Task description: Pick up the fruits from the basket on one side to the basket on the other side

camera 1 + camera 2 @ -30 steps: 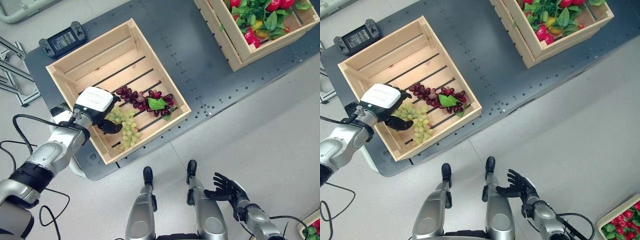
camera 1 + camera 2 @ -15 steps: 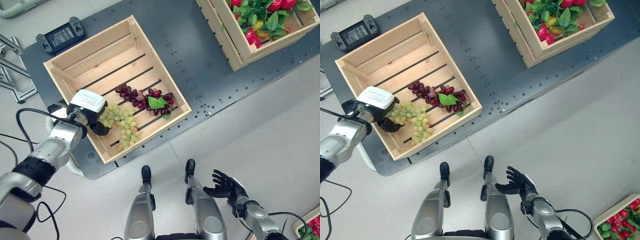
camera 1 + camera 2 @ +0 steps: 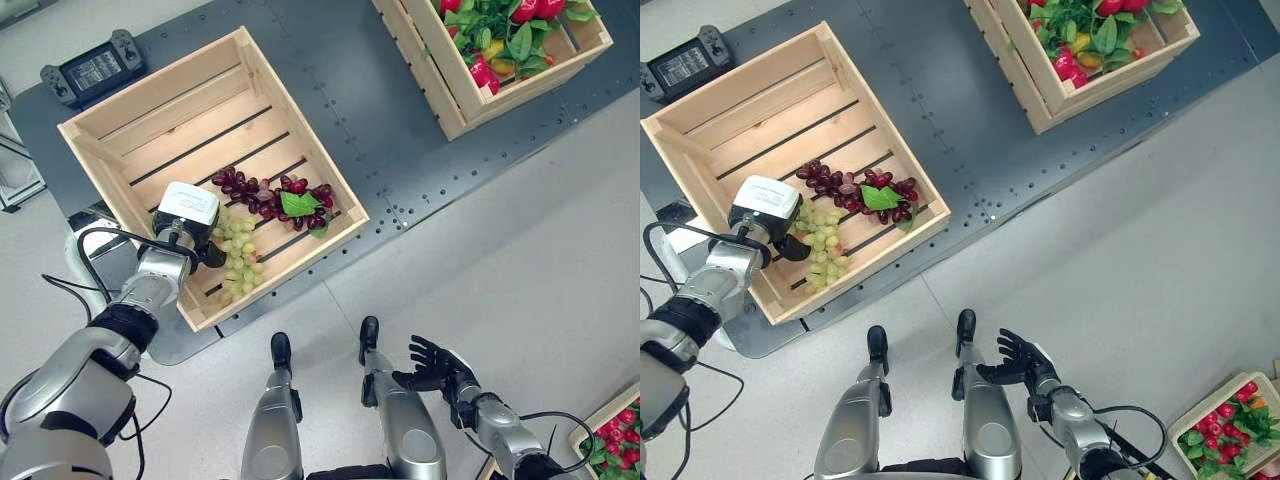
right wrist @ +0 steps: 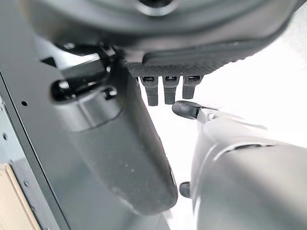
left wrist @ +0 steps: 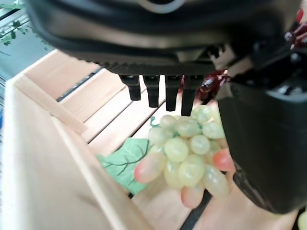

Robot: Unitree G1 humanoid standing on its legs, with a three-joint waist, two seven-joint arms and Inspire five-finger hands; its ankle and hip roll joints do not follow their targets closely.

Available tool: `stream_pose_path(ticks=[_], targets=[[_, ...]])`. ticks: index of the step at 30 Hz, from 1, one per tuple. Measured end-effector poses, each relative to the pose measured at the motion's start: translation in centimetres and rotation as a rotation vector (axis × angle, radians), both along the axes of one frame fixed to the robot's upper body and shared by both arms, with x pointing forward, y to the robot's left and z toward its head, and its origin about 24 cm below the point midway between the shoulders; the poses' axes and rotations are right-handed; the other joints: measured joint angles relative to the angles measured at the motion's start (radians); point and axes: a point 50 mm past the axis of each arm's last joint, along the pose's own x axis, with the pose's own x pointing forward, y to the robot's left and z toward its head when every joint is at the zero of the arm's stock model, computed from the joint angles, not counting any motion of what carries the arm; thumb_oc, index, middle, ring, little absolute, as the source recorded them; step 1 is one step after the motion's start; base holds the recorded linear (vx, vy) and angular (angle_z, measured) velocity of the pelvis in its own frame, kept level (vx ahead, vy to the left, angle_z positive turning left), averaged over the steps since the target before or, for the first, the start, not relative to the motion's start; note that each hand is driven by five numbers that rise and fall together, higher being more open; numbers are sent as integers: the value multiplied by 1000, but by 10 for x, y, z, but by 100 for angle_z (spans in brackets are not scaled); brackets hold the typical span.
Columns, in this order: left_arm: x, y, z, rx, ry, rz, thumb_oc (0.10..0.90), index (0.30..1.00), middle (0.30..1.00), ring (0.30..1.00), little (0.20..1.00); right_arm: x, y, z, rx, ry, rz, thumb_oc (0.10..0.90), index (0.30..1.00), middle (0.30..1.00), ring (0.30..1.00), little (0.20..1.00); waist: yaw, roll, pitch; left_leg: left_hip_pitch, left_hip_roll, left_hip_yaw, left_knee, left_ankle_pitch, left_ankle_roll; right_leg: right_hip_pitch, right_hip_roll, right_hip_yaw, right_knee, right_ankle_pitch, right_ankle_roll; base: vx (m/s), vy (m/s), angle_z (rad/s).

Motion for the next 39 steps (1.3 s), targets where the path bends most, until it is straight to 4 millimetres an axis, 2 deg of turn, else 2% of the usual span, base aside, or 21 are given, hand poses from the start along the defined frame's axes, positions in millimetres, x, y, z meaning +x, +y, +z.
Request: stream_pose_path(ticks=[4, 10, 11, 12, 13, 14, 20, 27, 32, 36, 39], targets=[[3, -2, -3, 16, -30, 30, 800, 900, 900, 900, 900, 1, 0, 0, -2, 2, -1, 800, 900, 900, 900, 900, -3, -1, 0, -12, 0, 3, 6, -1, 1, -12, 0, 4, 2, 1, 1, 0, 0, 0], [11, -2, 7, 82, -62, 85, 800, 900, 900, 900, 900, 4, 7, -1, -2, 9, 26, 800, 900, 900, 900, 900, -8, -19, 1, -52, -1, 11, 24, -3, 2, -49, 0, 14, 4, 11, 0, -2, 16, -4], [12, -4, 8, 89, -59, 85, 654, 681, 681, 681, 681, 4, 7, -1, -2, 9, 26, 800, 900, 900, 900, 900, -8, -19, 1, -53, -1, 11, 24, -3, 2, -51, -1, 14, 4, 12, 0, 0, 0, 0], [13, -5, 8, 92, -56, 86, 563, 545, 545, 545, 545, 4, 7, -1, -2, 8, 26, 800, 900, 900, 900, 900, -8, -19, 1, -54, -1, 11, 25, -3, 2, -52, -1, 14, 4, 12, 0, 0, 0, 0], [14, -5, 9, 97, -55, 86, 449, 373, 373, 373, 373, 5, 7, -1, -1, 6, 26, 800, 900, 900, 900, 900, -8, -19, 1, -57, -1, 11, 26, -3, 3, -54, -1, 14, 4, 12, 0, 0, 0, 0], [14, -6, 11, 96, -57, 90, 400, 300, 300, 300, 300, 6, 7, 0, -1, 2, 27, 800, 900, 900, 900, 900, -8, -19, 1, -64, -1, 11, 29, -3, 3, -60, -1, 14, 5, 12, 0, 0, 0, 0], [19, -7, 23, 118, -97, 100, 400, 300, 300, 300, 300, 17, 10, 7, -2, -26, 39, 800, 900, 900, 900, 900, -13, -23, 1, -106, -1, 13, 51, -4, 4, -100, -2, 21, 20, 16, -2, -2, 1, -1], [17, -4, 15, 114, -87, 66, 400, 300, 300, 300, 300, 17, 9, 6, -6, -20, 37, 800, 900, 900, 900, 900, -8, -24, 0, -98, -2, 20, 52, -5, 5, -98, -3, 28, 25, 20, -3, -6, 1, -3], [10, -5, -2, 43, -126, -27, 400, 300, 300, 300, 300, 17, 9, 6, -6, -20, 36, 800, 900, 900, 900, 900, -9, -24, 0, -67, -2, 22, 44, -5, 5, -72, -3, 28, 26, 21, -4, 0, 0, 0], [4, -9, -5, -63, -243, -96, 400, 300, 300, 300, 300, 17, 10, 6, -1, -25, 27, 800, 900, 900, 900, 900, -8, -24, 0, -53, -2, 22, 36, -1, 3, -62, -3, 25, 26, 21, -4, -3, 0, -1], [-7, -7, -6, -193, -404, -145, 400, 300, 300, 300, 300, 14, 9, 4, 47, -22, -55, 800, 900, 900, 900, 900, -7, -23, 1, -40, -2, 12, 25, 5, 0, -47, -3, 14, 21, 20, -5, -7, -25, 8]])
